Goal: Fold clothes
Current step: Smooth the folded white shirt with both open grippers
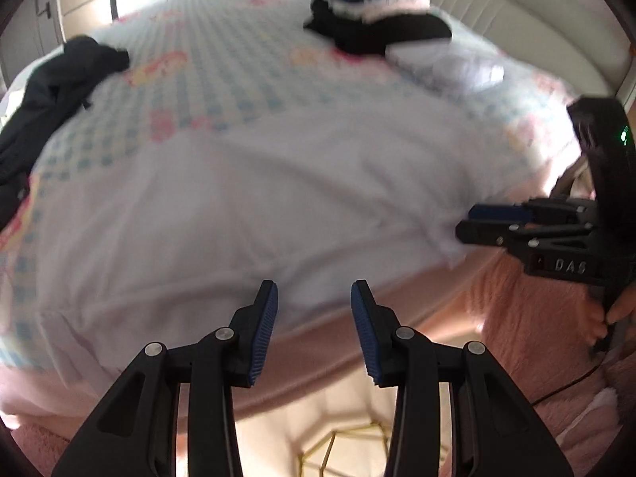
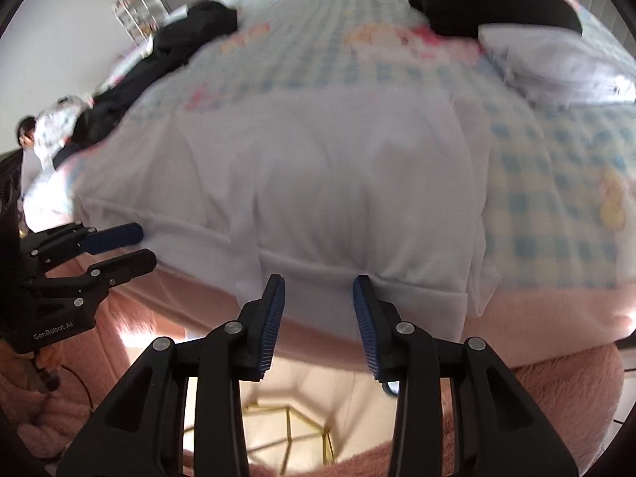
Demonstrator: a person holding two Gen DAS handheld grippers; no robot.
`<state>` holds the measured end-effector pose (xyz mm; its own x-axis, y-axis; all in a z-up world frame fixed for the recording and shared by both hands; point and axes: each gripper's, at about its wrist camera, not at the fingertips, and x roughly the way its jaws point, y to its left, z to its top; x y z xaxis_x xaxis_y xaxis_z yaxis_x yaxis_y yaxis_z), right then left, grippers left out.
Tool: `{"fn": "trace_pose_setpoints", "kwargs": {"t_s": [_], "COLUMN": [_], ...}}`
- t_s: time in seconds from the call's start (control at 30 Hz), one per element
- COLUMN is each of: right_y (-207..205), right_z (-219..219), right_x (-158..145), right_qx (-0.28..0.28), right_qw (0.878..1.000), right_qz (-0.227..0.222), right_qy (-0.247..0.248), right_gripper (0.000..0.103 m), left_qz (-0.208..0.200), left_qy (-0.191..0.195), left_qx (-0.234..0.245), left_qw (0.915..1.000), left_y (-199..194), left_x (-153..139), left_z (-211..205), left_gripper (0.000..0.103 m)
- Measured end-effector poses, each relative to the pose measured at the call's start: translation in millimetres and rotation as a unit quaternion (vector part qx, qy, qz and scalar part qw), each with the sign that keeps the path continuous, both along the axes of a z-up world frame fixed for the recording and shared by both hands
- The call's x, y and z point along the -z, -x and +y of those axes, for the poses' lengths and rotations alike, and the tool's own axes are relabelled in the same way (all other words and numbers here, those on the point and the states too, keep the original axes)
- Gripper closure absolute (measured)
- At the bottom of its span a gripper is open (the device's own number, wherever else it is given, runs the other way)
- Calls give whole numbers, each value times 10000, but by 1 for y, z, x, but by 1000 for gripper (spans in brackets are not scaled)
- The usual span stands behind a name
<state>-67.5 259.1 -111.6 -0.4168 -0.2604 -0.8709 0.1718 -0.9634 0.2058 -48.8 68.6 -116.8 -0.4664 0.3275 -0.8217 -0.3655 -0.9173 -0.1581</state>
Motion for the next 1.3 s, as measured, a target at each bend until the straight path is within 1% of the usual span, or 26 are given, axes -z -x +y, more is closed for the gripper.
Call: {"fn": "trace_pose_setpoints", "kwargs": {"t_s": [0.07,0.1,0.17,0.23,0.27,0.33,0.37,0.43,0.53,0.6,0.67,0.73,0.77,0.83,0.87,0.93,0.97,1.03,1.07,1.13,1.2,1.27,1.3], "right_y": [3,6,12,17,18,11,8,4,8,23,40,64,72,88,90,94,93,91,89,84,84,88,89], "right_z": [-2,-2,-2,1,3,11,15,26,43,47,48,45,46,48,48,50,52,61,67,80,85,73,68], "right_x": [-12,-16,-14,-1,6,10,10,6,-12,-21,-28,-25,-22,-15,-8,6,10,16,13,8,-4,-16,-13], "right_qx": [77,145,307,369,382,375,370,411,654,825,973,1044,1061,1094,1098,1106,1114,1224,1368,1656,1754,1587,1552], "right_qw": [9994,9990,9986,9985,9981,9987,9989,9991,9972,9951,9927,9919,9919,9919,9922,9924,9920,9903,9886,9846,9830,9838,9842], "right_qz": [332,425,413,140,-7,-50,-52,-11,280,515,711,714,666,569,455,227,179,130,167,242,413,686,667], "right_qy": [39,31,-141,-379,-473,-347,-281,-105,211,164,49,-142,-194,-298,-362,-492,-560,-641,-598,-511,-367,-466,-528], "right_gripper": [65,62,57,57,57,57,57,57,57,57,57,57,57,57,57,57,59,59,58,58,58,58,57], "left_qz": [85,96,32,-101,-161,-202,-143,138,338,343,409,400,326,118,23,-142,-213,-317,-281,-73,224,360,343], "left_qy": [-73,-100,10,170,110,-103,-235,-464,-590,-533,-565,-766,-804,-789,-712,-451,-281,26,90,174,248,200,179], "left_qx": [-288,-442,-664,-817,-858,-940,-970,-1148,-1491,-1703,-1734,-1737,-1765,-1816,-1850,-1942,-2046,-2209,-2164,-1977,-1675,-1376,-1252], "left_qw": [9995,9989,9978,9965,9961,9953,9949,9922,9865,9834,9824,9810,9805,9801,9802,9798,9782,9748,9759,9801,9853,9896,9914], "left_y": [8,12,17,21,22,17,10,2,13,30,41,50,54,63,66,70,70,70,70,69,72,80,86], "left_x": [-5,-6,-3,6,9,9,6,-6,-13,-13,-15,-13,-8,5,11,24,30,35,31,16,0,-8,-6], "left_z": [-11,-17,-29,-42,-49,-62,-67,-82,-103,-112,-115,-115,-115,-115,-115,-115,-118,-124,-124,-119,-106,-93,-85], "left_gripper": [62,62,62,63,63,63,63,62,62,62,62,62,62,62,62,62,62,58,58,57,57,57,57]}}
